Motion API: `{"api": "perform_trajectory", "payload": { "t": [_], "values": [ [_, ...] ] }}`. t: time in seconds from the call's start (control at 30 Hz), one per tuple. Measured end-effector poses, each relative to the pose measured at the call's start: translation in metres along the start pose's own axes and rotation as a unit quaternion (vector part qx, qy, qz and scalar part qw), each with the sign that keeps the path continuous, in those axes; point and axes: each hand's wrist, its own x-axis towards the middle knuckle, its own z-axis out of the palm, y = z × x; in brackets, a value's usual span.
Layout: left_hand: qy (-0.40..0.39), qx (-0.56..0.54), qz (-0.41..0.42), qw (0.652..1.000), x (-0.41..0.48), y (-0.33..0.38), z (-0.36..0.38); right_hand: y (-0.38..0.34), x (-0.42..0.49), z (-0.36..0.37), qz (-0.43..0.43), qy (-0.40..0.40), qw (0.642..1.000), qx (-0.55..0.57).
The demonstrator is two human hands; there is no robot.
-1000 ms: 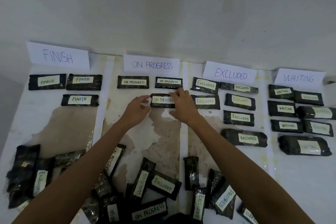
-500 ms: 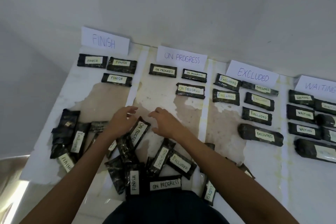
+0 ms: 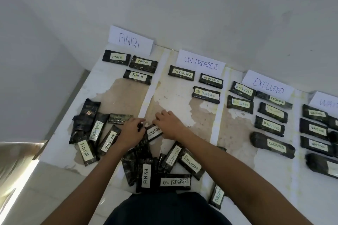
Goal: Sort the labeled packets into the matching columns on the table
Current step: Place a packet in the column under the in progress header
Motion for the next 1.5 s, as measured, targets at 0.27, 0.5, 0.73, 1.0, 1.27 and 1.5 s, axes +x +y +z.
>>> {"api": "perform_trajectory", "payload": {
  "t": [0.27,0.5,0.73,1.0,1.27,1.5],
  "values": [
    [0.021,-0.030,0.001,0.999,0.022,0.033,0.004,0.039,-0.025,-0.009,0.214,0.029,0.948,0.235],
    [-0.058,-0.172,-0.024,0.983,0.040,0.080,0.018,0.030,-0.030,-0.015,0.326,0.036,0.657,0.679],
    [-0.056,-0.004,0.068,0.996,0.060,0.075,0.019,0.038,-0.023,-0.015,0.331,0.060,0.518,0.786],
    [-0.025,0.168,0.172,0.970,0.115,0.085,0.012,0.073,-0.008,-0.023,0.384,0.085,0.593,0.702],
    [-0.052,0.262,0.268,0.926,0.182,0.100,0.008,0.090,-0.032,0.034,0.338,0.171,0.894,0.238],
    [-0.056,0.281,0.284,0.915,0.197,0.103,0.013,0.092,-0.038,0.051,0.308,0.167,0.922,0.167]
  ]
}}
